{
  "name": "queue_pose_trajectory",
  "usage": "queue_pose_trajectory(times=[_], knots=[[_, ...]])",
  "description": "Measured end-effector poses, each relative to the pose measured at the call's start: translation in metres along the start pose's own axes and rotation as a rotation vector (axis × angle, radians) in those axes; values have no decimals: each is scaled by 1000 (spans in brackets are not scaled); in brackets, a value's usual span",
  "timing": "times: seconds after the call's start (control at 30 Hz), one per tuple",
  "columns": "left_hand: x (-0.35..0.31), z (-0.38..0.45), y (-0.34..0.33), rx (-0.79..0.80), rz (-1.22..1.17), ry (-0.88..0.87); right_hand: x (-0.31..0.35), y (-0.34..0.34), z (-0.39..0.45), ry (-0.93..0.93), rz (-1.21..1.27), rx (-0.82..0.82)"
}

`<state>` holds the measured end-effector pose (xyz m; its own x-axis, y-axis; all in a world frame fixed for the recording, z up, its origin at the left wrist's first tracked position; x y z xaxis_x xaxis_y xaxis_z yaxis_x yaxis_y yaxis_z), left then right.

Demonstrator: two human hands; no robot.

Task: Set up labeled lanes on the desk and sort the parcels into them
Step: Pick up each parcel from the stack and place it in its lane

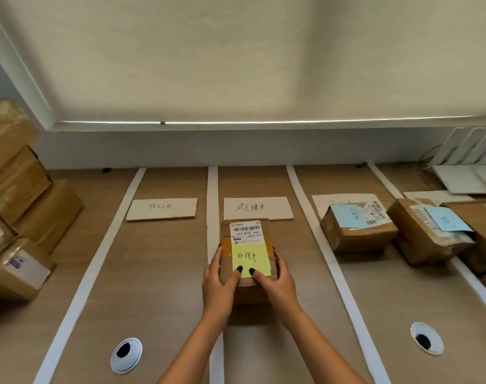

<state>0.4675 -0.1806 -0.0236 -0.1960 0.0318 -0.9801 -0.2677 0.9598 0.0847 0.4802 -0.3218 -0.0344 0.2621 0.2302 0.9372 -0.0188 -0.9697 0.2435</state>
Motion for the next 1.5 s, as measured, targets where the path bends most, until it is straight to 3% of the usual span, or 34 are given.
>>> queue_pose_trajectory(times=[0.4,0.5,0.67,1.0,1.27,1.5], knots=[[2,46,-10,-35,-87,21,9,-6,41,45,0,-76],[-8,38,-10,-66,-76,18,20,-4,34,52,-78,-70],[-46,12,5,-81,51,-109,51,13,7,224,-363,-208],[-121,-124,53,-4,-8,-190,83,30,-135,311,-226,43],[-140,-236,107,13,30,-222,123,31,-258,396,-223,41],[-129,-307,194,44,-6,-254,131,-19,-349,422,-251,13]])
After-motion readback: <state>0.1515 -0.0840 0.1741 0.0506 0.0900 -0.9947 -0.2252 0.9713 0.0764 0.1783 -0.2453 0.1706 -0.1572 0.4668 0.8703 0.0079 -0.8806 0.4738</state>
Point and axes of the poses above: each hand's wrist, its own z-axis towards the middle knuckle, its own y-axis out of the back of the hand, x = y × z, the point moved 4 cm from there along z, towards the middle knuckle, and after that the axes turned 8 degrees about -z, right-handed, at the moved point
